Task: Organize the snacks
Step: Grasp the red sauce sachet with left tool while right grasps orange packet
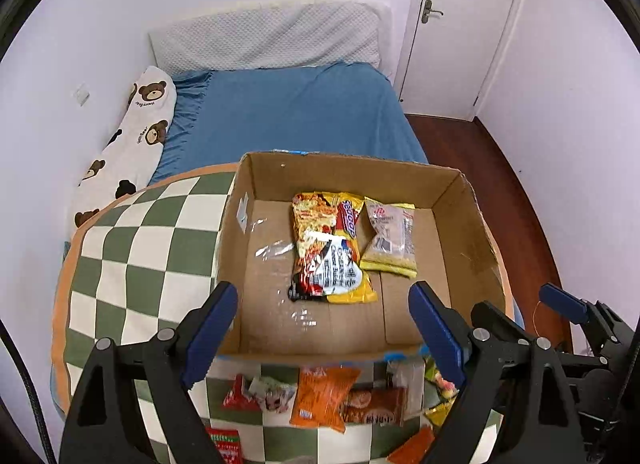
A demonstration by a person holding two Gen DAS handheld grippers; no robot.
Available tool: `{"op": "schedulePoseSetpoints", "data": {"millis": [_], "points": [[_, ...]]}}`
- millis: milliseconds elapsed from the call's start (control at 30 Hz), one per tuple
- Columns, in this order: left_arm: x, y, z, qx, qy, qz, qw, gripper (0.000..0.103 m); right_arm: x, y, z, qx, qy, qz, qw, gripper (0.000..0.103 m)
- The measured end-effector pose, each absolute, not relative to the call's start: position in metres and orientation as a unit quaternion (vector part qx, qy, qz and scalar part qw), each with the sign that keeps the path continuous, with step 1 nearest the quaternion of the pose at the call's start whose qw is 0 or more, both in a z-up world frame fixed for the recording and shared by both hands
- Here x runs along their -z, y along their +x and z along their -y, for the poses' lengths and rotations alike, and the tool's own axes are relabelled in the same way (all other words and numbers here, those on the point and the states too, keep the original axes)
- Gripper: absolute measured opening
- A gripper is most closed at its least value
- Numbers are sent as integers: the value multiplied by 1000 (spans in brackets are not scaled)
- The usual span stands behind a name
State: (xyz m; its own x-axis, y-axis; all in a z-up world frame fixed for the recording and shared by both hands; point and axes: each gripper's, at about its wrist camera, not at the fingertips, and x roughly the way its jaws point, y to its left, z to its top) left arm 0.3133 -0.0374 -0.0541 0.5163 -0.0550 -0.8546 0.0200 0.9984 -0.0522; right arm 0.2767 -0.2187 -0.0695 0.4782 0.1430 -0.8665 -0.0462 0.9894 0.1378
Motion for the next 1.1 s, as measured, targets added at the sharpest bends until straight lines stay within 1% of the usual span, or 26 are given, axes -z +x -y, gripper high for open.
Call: {"op": "schedulePoseSetpoints", "data": {"millis": [100, 233, 367, 400, 433, 467, 500, 667, 800, 933, 1067, 1100], "points": [[57, 298, 27, 26, -36, -500, 865, 88, 73, 260, 220, -54, 57, -517, 852, 97], [72, 278, 8, 16, -56, -517, 854, 88, 93, 237, 223, -55, 69, -541, 837, 97], [108, 256, -19, -16, -55, -548, 834, 88, 136, 216, 223, -62, 95, -581, 806, 97], [119, 251, -27, -25, -53, -559, 827, 88, 150, 212, 222, -66, 102, -592, 797, 95], [135, 245, -36, -35, -50, -574, 816, 88, 159, 209, 221, -69, 106, -598, 791, 90], [149, 240, -46, -46, -46, -587, 807, 88, 174, 206, 218, -76, 109, -610, 781, 72], [160, 234, -53, -55, -44, -597, 800, 87, 184, 204, 215, -81, 112, -620, 772, 65], [211, 208, -96, -98, -52, -640, 760, 87, 230, 203, 187, -109, 141, -645, 743, 65], [250, 189, -121, -115, -75, -678, 722, 87, 254, 216, 152, -122, 138, -658, 730, 66], [288, 178, -120, -113, -60, -716, 687, 87, 279, 231, 115, -117, 113, -669, 726, 67], [319, 166, -113, -102, -70, -745, 656, 87, 307, 240, 82, -110, 69, -691, 712, 67], [324, 164, -111, -101, -66, -747, 654, 87, 311, 239, 74, -112, 46, -689, 715, 65]]}}
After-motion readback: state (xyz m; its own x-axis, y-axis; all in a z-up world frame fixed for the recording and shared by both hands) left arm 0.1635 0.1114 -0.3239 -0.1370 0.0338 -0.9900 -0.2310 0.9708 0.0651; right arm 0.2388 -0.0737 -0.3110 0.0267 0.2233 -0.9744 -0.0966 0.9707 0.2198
